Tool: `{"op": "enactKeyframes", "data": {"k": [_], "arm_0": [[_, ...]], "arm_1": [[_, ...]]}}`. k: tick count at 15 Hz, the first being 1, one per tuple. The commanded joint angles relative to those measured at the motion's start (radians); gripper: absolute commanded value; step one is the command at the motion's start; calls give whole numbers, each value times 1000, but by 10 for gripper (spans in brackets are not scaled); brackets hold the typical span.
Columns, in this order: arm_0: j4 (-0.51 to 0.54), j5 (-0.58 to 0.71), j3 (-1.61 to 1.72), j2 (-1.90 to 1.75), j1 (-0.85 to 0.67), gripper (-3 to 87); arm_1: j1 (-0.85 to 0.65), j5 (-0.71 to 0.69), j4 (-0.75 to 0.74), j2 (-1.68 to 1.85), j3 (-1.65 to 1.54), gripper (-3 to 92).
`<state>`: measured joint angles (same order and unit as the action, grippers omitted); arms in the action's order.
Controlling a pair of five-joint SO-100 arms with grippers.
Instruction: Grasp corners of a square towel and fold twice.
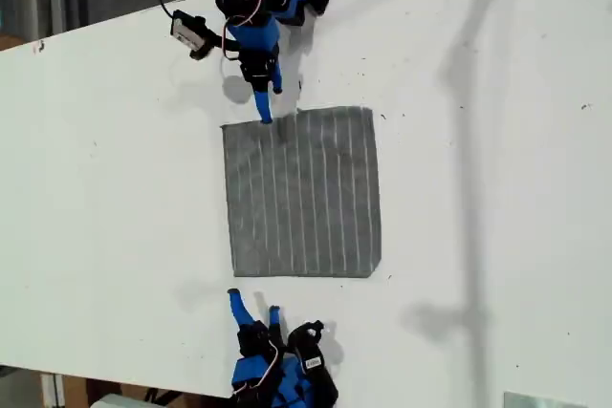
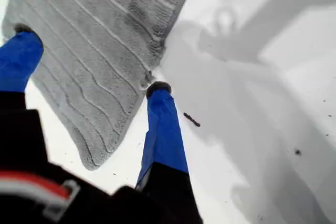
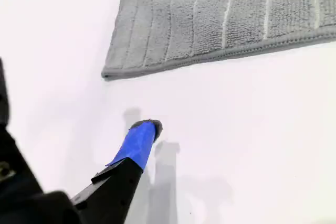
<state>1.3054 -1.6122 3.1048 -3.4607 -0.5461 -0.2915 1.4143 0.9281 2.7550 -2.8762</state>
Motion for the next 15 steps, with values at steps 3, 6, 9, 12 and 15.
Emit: {"op": "enactKeyframes", "data": {"k": [3, 6, 9, 12, 15], "arm_0": [[-129, 319, -6, -8, 5, 189], [-140, 318, 2, -8, 26, 239], [-169, 313, 18, -8, 46, 287], [-172, 291, 20, -6, 57, 275], [-178, 287, 20, -6, 69, 272]], "arm_1": [[44, -15, -64, -749, 454, 395], [49, -35, -69, -726, 442, 388], [167, -55, 385, -1068, 1005, 498], [322, 15, 652, -1236, 1269, 514], [523, 186, 698, -1247, 1267, 512]]}}
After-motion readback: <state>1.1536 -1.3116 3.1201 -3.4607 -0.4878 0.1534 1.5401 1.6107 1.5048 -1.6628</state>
